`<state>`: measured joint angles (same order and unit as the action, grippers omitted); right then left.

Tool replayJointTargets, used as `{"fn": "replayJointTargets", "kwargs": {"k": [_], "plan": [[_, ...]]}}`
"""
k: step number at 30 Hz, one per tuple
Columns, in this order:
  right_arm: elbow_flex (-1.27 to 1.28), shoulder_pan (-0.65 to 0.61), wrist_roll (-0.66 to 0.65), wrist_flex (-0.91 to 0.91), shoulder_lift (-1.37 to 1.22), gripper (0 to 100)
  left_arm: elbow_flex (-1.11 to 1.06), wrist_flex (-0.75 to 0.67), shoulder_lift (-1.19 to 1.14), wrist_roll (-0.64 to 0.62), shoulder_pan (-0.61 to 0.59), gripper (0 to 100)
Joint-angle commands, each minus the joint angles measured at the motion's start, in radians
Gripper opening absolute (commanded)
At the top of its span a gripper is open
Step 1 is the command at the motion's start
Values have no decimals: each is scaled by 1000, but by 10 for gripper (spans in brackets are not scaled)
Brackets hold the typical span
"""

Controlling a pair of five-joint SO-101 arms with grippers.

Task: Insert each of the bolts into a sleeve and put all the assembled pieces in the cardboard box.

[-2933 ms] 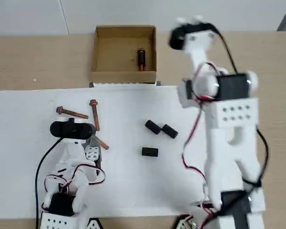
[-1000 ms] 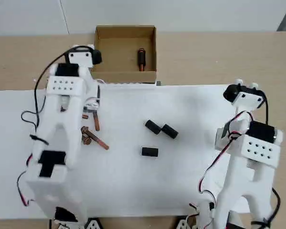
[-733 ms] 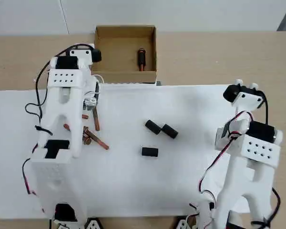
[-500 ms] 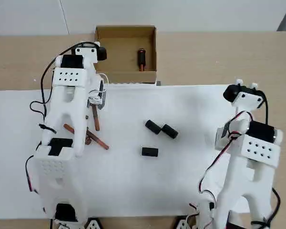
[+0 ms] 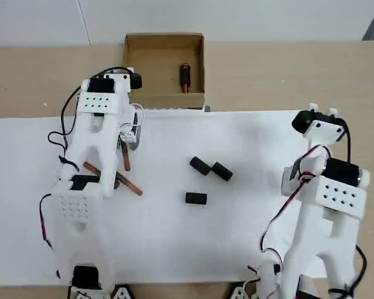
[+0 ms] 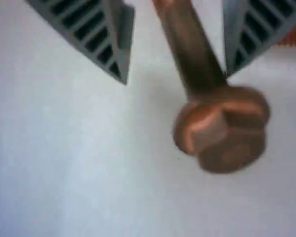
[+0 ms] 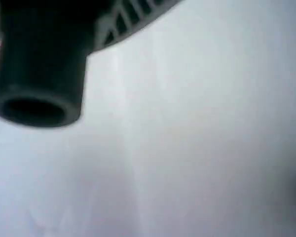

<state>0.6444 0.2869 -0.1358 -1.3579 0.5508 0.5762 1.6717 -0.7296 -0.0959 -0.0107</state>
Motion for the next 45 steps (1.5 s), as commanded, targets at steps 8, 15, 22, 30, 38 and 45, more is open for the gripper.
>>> {"fn": "replayJointTargets", "kwargs": {"k": [8, 15, 22, 30, 38, 45], "plan": [[-5, 2, -9, 13, 25, 3, 151, -15, -100, -14, -8, 28], [-6, 4, -12, 7, 33, 3, 176, -9, -120, -15, -2, 5], [-15, 4, -12, -18, 79, 3, 237, 78, 0, -44, 48, 5], [-21, -1, -32, -90, 295, 3, 191, 80, 196, -49, 149, 5], [-18, 4, -55, -154, 460, 2, -88, 74, 522, -49, 304, 5], [-17, 4, -52, -154, 604, 2, -325, 44, 787, -49, 388, 5]]}}
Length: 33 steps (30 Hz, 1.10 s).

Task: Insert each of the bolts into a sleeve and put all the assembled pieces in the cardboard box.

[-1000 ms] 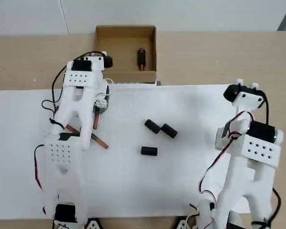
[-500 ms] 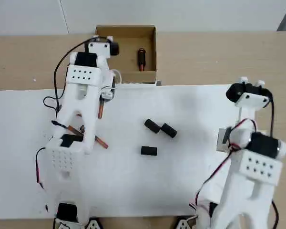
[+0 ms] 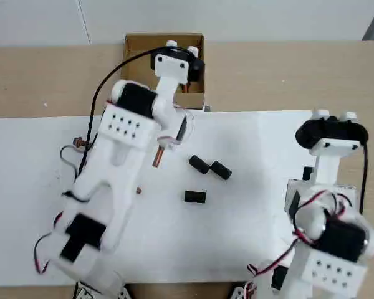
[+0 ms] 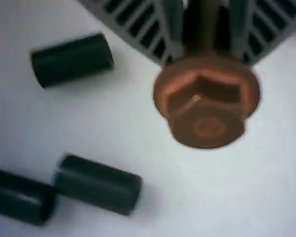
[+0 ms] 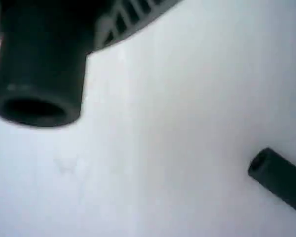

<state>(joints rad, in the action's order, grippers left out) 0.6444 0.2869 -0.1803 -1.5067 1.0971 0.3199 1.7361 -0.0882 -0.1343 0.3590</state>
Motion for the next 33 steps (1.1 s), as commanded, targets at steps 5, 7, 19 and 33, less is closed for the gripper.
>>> {"fn": "replayJointTargets", "kwargs": {"k": [5, 7, 19, 33], "plan": [[35, 4, -5, 1, 180, 2, -263, -120, 311, -57, 12, 5], [81, 2, -3, 4, 239, 2, -361, -164, 379, -69, 18, 5], [416, -1, -3, 102, 599, 2, -975, -575, 812, -75, 12, 5], [695, -228, 95, 412, 717, 2, -1296, -779, 1122, -230, 12, 5]]}}
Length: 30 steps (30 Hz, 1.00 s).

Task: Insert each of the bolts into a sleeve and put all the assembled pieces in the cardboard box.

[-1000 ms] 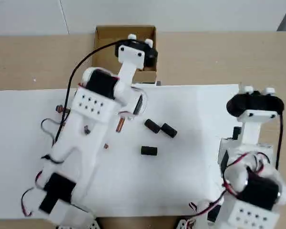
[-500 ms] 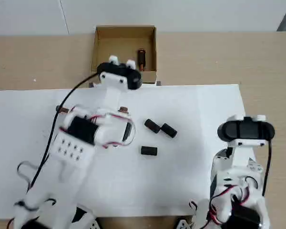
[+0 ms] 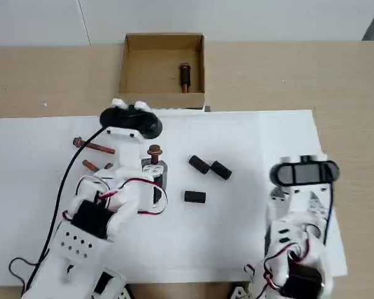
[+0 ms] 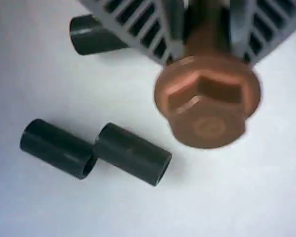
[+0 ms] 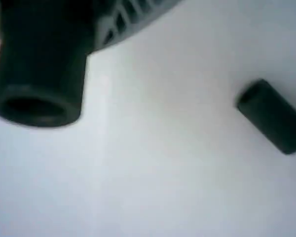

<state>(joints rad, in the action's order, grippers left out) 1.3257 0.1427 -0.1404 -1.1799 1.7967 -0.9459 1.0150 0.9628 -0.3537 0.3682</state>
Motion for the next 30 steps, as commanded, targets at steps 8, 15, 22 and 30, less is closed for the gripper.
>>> {"fn": "replayJointTargets", "kwargs": {"k": [8, 15, 22, 30], "plan": [[129, -349, 118, 271, 18, 2, -265, -302, 292, -11, 3, 5], [187, -493, 114, 366, 18, 2, -420, -341, 539, -25, 3, 5], [187, -611, 112, 371, 18, 2, -529, -342, 818, -95, 3, 5], [203, -754, 112, 371, 18, 2, -559, -491, 853, -143, 3, 5]]}}
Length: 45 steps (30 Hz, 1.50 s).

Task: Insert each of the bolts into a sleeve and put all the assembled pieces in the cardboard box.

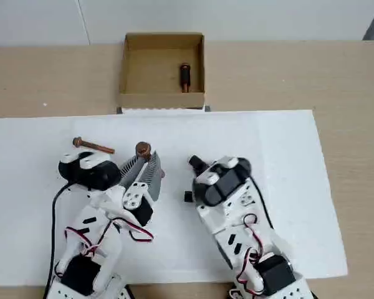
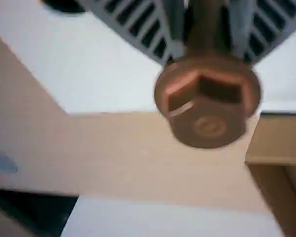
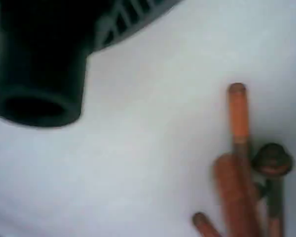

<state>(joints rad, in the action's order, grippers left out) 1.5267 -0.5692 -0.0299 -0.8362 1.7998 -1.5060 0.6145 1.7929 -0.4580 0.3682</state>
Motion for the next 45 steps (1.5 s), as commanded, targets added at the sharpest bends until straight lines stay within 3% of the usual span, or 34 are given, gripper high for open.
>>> {"fn": "replayJointTargets", "kwargs": {"k": [1, 5, 15, 27, 45], "plan": [[9, -50, 2, 27, 15, 2, -1, -121, 23, -60, 3, 5], [55, -64, -48, 73, 15, 2, -1, -186, 23, -124, 5, 5], [123, -93, -218, 271, 15, 2, 1, -181, 23, -169, 11, 5], [97, -108, -261, 272, 15, 2, -10, -103, 23, -169, 60, 5], [23, -110, -261, 272, 15, 2, -51, -98, 21, -167, 60, 5]]}}
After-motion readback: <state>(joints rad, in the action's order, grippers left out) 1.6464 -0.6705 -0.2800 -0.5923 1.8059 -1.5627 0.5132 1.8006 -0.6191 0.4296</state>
